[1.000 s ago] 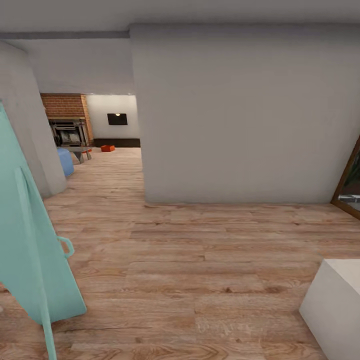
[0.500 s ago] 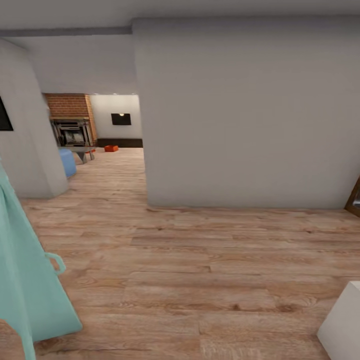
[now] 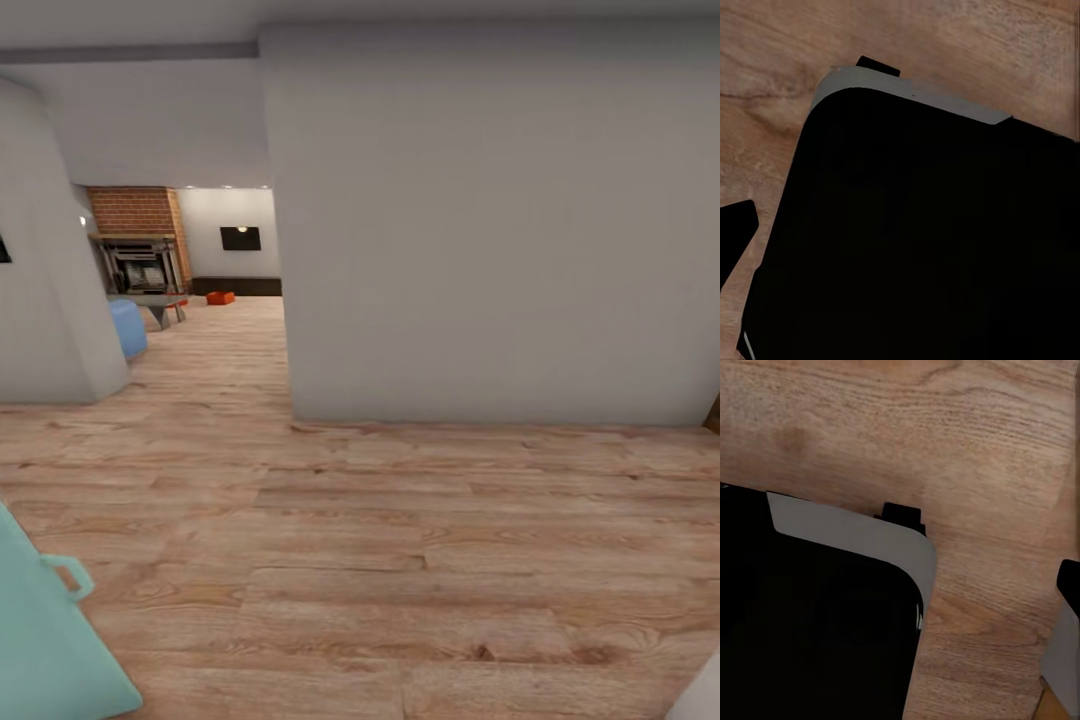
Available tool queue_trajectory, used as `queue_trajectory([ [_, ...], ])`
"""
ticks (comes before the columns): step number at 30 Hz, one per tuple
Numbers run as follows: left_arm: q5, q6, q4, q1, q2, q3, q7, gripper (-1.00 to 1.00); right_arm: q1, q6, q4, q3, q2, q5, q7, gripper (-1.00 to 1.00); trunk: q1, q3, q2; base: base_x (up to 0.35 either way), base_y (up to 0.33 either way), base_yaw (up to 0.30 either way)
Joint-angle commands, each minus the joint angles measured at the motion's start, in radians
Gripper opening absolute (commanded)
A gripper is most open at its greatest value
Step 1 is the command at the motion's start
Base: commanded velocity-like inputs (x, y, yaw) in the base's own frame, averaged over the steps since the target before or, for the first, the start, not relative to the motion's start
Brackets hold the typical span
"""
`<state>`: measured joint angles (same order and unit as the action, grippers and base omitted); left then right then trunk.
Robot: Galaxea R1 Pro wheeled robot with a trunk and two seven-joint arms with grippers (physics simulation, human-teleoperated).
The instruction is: Move the two storage containers from the living room to the garage. In the garage, place one container on the floor and stack the other container on top of it (either order is fine).
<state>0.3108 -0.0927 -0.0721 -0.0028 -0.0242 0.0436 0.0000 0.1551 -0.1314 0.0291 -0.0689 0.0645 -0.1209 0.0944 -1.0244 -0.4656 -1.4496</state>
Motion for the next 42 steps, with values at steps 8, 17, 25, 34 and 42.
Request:
queue_trajectory([
  [8,0.004,-0.002,0.0,0.0,0.0,0.004,0.001,1.0,0.001,-0.007,0.003,-0.006,0.001,-0.005,0.001,1.0,-0.001,-0.001,0.0,0.324,0.0,0.0],
  [17,0.004,-0.002,0.0,0.0,0.0,0.004,0.001,1.0,0.001,-0.006,0.003,-0.008,0.001,-0.005,0.001,1.0,-0.001,-0.001,0.0,0.324,0.0,0.011],
  [25,0.004,0.002,0.0,0.0,0.0,0.004,0.001,1.0,0.001,-0.006,0.003,-0.007,0.001,0.0,0.001,1.0,-0.001,-0.001,0.0,0.324,0.0,0.169],
  [34,0.005,0.002,0.0,0.0,0.0,0.004,0.001,1.0,0.001,0.002,0.003,-0.004,0.003,0.004,0.001,1.0,-0.001,-0.001,0.0,0.324,0.0,0.01],
  [42,0.005,0.001,0.0,0.0,0.0,0.004,0.002,1.0,0.001,-0.002,0.003,-0.007,0.006,0.0,0.001,1.0,-0.001,-0.001,0.0,0.324,0.0,0.068],
])
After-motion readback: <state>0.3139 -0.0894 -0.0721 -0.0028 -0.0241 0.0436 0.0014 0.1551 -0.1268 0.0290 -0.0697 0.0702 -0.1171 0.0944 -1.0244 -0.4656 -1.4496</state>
